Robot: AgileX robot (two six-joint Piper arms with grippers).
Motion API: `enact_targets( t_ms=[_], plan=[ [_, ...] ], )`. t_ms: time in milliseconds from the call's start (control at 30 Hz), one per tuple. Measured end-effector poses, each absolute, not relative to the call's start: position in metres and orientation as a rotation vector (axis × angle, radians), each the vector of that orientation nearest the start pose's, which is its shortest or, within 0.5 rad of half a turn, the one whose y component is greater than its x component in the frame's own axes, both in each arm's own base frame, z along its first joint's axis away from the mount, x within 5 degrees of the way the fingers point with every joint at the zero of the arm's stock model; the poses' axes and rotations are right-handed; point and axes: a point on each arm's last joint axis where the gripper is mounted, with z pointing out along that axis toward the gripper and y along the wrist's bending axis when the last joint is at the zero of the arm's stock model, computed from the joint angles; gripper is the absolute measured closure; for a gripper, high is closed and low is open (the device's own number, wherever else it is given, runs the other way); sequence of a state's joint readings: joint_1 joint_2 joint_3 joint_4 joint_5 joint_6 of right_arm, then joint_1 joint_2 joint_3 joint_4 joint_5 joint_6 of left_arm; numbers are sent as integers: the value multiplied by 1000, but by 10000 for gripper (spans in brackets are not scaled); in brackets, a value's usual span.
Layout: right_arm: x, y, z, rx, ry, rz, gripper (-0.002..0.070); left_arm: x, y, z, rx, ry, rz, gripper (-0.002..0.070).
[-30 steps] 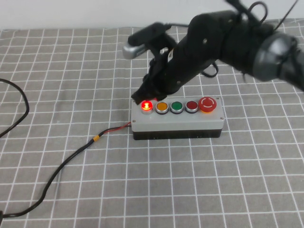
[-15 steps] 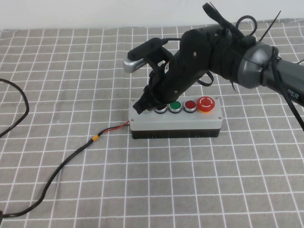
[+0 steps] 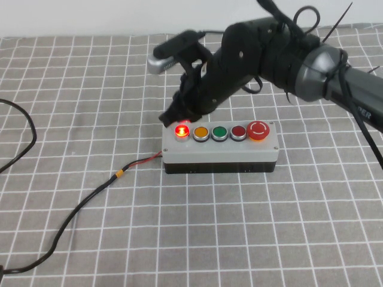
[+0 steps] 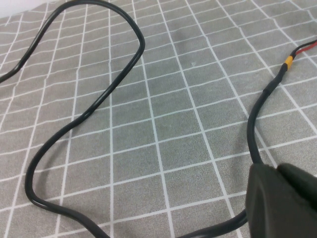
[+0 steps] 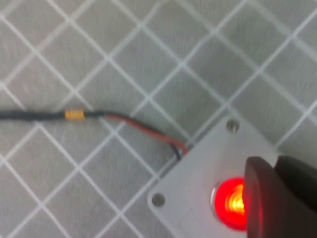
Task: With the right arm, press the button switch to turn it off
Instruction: 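Press the lit red button on the button box to turn it off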
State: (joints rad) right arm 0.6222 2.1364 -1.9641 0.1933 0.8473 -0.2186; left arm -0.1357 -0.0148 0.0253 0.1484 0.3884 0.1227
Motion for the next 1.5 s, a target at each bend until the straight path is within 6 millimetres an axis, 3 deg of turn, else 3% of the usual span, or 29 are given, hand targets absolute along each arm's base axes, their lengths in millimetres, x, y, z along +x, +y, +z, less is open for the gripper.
enact_targets(
  t_ms=[167, 433, 667, 800, 900, 1167, 1500],
  plan=[
    [392, 297, 273, -931, 2330, 403, 646, 52, -2, 171, 332, 1851, 138, 678],
    [397, 300, 247, -966, 2402, 378, 646, 52, -2, 171, 332, 1851, 138, 678],
    [398, 301, 246, -954, 2416, 377, 646, 52, -2, 171, 333, 1851, 140, 678],
    [396, 299, 255, -939, 2395, 371, 646, 52, -2, 171, 333, 1851, 140, 678],
    [392, 294, 278, -929, 2338, 361, 647, 52, -2, 171, 333, 1851, 140, 678],
    [356, 265, 389, -845, 2060, 370, 647, 52, -2, 171, 334, 1851, 141, 678],
    [286, 199, 491, -708, 1923, 256, 646, 52, -2, 171, 334, 1851, 141, 678]
  ],
)
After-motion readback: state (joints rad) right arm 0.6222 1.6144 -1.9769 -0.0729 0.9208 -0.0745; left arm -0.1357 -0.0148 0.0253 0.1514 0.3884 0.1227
